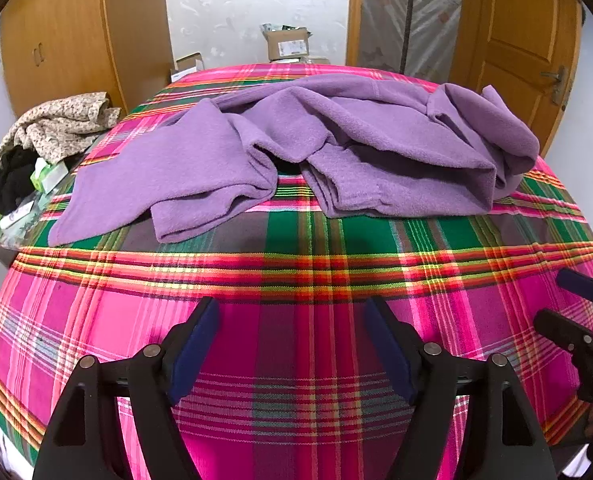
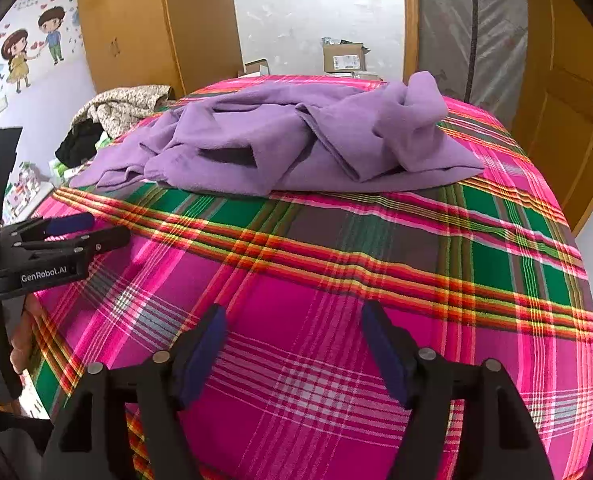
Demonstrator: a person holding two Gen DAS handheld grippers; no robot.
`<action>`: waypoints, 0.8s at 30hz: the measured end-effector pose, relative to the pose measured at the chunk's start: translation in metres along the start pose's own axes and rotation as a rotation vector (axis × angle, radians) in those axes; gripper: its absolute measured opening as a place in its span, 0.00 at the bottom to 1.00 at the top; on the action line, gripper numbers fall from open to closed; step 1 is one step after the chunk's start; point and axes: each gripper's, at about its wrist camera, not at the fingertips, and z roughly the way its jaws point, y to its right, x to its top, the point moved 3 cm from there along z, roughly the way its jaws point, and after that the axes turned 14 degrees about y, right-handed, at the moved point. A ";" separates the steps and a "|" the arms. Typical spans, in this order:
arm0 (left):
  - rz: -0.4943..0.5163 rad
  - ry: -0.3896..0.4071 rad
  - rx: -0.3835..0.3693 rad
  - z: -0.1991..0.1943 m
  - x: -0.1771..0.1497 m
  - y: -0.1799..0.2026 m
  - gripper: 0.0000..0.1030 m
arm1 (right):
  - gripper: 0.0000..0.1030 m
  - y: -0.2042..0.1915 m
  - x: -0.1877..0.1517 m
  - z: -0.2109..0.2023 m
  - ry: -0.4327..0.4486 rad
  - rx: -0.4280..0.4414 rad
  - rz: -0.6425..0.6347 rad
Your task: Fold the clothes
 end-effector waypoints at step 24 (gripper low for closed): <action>0.019 -0.004 -0.028 0.006 0.005 -0.003 0.75 | 0.69 -0.002 0.014 0.021 -0.047 -0.068 -0.011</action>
